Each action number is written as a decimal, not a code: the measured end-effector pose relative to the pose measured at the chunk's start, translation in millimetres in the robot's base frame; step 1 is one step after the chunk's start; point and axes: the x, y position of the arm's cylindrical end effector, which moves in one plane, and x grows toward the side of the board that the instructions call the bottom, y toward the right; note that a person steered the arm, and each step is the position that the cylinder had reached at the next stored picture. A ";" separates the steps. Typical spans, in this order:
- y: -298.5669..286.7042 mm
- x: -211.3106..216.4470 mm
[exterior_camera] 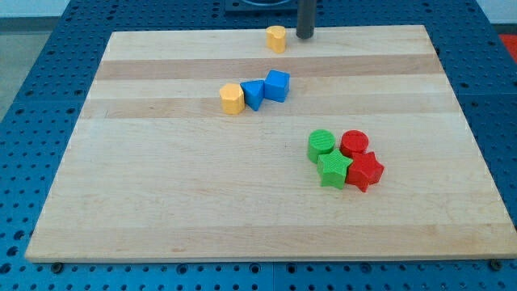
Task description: Nudge the red star left a bit
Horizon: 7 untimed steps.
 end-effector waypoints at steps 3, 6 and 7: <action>-40.0 22.2; -45.2 78.0; -59.3 91.4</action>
